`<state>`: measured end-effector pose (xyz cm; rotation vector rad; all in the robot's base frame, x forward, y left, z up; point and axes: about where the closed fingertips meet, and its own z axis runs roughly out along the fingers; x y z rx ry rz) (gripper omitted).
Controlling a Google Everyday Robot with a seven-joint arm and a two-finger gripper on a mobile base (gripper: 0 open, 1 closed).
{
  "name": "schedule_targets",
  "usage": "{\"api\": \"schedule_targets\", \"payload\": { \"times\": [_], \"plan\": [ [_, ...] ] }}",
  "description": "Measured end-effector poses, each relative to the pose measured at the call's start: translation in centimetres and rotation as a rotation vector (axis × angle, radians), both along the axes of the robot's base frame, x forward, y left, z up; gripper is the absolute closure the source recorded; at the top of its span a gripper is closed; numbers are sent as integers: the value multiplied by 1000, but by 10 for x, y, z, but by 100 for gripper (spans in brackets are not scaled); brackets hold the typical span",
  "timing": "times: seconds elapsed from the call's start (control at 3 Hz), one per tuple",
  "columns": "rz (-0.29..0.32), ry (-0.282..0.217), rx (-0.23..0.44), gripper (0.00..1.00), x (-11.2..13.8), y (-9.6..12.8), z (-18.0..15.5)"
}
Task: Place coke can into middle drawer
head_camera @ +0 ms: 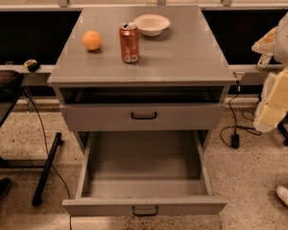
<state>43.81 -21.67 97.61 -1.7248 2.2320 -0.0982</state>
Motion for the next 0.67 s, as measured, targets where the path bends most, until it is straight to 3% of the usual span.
{"api": "schedule_targets", "payload": {
  "times": [0.33,0.67],
  "plan": [
    [0,0,0,0,0,0,0],
    [22,-51,68,0,36,23,1]
  ]
}}
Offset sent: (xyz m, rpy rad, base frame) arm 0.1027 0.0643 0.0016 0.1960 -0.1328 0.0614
